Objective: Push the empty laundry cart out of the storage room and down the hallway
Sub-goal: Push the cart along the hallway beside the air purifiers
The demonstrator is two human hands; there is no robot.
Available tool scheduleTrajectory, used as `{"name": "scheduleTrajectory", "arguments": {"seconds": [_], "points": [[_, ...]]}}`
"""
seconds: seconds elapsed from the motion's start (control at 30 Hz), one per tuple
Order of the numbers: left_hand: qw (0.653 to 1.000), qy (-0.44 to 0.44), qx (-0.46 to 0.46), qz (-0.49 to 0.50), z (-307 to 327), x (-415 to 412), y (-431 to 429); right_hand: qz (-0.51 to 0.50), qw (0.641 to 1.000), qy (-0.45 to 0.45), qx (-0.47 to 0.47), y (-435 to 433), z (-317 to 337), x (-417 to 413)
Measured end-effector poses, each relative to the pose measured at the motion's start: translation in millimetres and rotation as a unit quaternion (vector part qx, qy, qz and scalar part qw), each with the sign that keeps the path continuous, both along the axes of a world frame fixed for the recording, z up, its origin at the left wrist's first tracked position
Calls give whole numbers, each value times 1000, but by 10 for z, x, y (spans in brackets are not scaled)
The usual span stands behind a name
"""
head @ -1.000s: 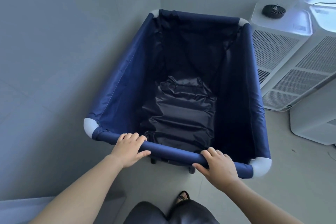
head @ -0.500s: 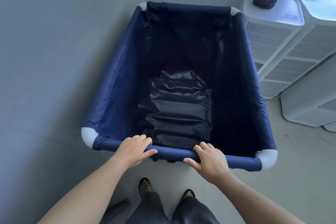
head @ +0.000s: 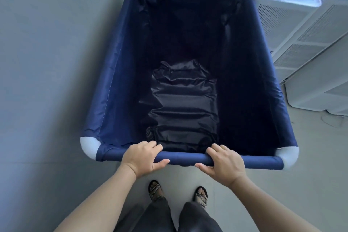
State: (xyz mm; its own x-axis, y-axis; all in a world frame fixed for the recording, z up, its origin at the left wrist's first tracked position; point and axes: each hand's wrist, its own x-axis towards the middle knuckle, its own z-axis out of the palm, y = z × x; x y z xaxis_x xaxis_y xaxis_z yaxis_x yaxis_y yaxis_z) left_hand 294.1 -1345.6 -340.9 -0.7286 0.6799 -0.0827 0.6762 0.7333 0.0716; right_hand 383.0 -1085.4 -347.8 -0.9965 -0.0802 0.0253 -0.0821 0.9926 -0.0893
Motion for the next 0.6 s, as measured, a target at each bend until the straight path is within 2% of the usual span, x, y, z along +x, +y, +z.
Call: {"name": "scheduleTrajectory", "arguments": {"seconds": [0.13,0.4,0.6], "points": [[998,-54,8,10,-12,-243,-90,-10,1000,-9,-6,-90,-3,-215],[990,-124,-62,15,-29,-684,-199,-9,999,-51,-8,-195,-11,-546],[987,-135,-81,-1,-36,-876,-384,-25,997,-70,-13,-400,-29,-640]]}}
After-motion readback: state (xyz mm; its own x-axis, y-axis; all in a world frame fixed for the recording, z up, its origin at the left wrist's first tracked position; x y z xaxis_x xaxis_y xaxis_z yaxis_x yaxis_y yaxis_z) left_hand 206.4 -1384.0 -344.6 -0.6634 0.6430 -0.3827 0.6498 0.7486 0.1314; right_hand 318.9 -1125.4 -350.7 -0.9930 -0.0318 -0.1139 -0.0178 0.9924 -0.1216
